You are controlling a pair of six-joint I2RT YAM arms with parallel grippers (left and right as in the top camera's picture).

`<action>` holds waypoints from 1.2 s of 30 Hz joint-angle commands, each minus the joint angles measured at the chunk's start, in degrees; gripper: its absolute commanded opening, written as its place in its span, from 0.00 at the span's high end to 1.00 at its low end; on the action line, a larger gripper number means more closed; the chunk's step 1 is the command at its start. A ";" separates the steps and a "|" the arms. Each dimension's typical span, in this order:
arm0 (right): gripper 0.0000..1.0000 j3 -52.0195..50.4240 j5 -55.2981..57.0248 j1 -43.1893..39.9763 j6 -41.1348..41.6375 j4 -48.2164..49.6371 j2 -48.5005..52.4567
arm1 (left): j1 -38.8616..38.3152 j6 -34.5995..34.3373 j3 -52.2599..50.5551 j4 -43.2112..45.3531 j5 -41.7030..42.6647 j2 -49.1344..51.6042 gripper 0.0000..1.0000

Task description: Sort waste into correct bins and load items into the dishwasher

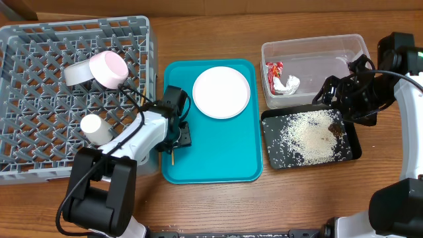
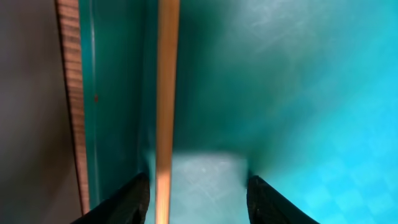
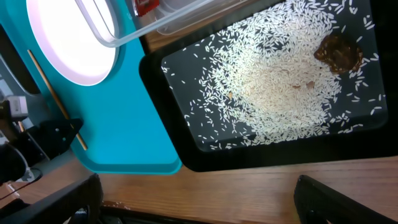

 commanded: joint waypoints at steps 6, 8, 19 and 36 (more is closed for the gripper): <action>0.00 0.11 0.15 0.11 -0.02 0.11 -1.79 | -0.33 -0.20 -0.94 1.01 -1.03 -1.03 0.91; 0.00 0.11 0.15 0.11 -0.02 0.09 -1.79 | -0.33 -0.20 0.00 0.35 -0.59 -1.05 0.96; 0.00 0.11 0.15 0.11 -0.02 -0.07 -1.79 | 0.33 2.78 19.76 -14.29 -2.34 -4.13 0.96; 0.00 0.11 0.15 0.11 0.00 -0.09 -1.79 | 15.02 11.58 28.26 -18.23 -5.57 -3.72 0.87</action>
